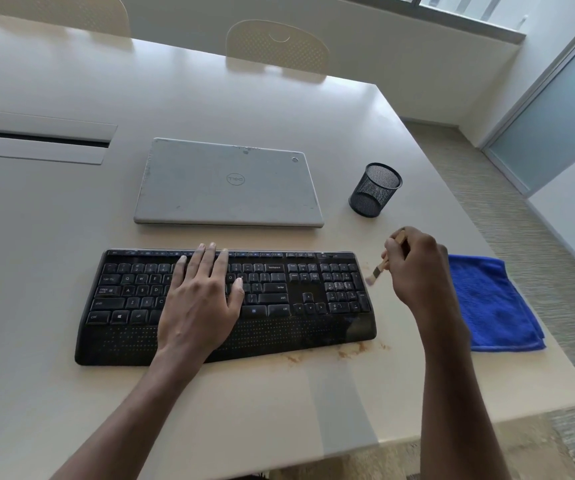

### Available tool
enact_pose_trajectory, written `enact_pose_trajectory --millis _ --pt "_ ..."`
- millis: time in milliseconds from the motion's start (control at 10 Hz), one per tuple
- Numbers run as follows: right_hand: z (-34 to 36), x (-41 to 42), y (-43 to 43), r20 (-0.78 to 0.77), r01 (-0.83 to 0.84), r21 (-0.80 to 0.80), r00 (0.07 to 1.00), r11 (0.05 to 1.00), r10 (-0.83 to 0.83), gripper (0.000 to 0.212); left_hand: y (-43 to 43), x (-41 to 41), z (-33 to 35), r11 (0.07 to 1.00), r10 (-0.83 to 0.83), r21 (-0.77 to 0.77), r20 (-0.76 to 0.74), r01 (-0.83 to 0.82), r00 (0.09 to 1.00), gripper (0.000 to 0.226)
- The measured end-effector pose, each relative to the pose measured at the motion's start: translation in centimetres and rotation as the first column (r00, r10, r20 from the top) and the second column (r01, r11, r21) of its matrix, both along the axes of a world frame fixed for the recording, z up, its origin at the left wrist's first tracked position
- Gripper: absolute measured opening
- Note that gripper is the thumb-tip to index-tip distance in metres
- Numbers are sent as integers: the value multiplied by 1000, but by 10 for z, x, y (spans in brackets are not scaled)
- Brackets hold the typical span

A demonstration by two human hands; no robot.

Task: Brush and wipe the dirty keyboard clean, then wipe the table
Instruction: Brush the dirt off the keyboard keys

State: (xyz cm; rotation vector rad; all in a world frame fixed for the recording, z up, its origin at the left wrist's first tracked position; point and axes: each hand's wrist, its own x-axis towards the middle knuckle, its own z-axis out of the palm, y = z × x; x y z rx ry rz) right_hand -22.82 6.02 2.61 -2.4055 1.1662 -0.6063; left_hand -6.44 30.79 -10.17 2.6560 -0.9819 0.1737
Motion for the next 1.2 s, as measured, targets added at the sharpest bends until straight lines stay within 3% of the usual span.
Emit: enact_pose_trajectory --millis 300,400,600,800,900,1100,1200 --pt "-3 3 -1 -34 2 22 999 1000 -1 17 0 1 -1 1000 2 -1 0 -2 1000 70" --pt "-3 7 -1 36 2 19 999 1000 -2 16 0 0 0 1000 3 2 0 -3 1000 71" --pt "-5 7 -1 -44 -19 53 999 998 21 20 0 0 1 1000 4 -1 2 -4 1000 71" --pt "-4 16 0 45 -31 29 999 999 30 17 0 0 1 1000 -2 -10 -4 2 1000 70" --pt "-5 11 -1 -36 -47 51 998 998 49 19 0 0 1 1000 4 -2 3 -4 1000 70" --pt "-2 16 -2 21 -39 20 999 999 39 18 0 0 1 1000 3 -5 3 -3 1000 70" --pt "-5 15 -3 -33 -41 45 999 998 43 17 0 0 1 1000 3 -7 1 -3 1000 70"
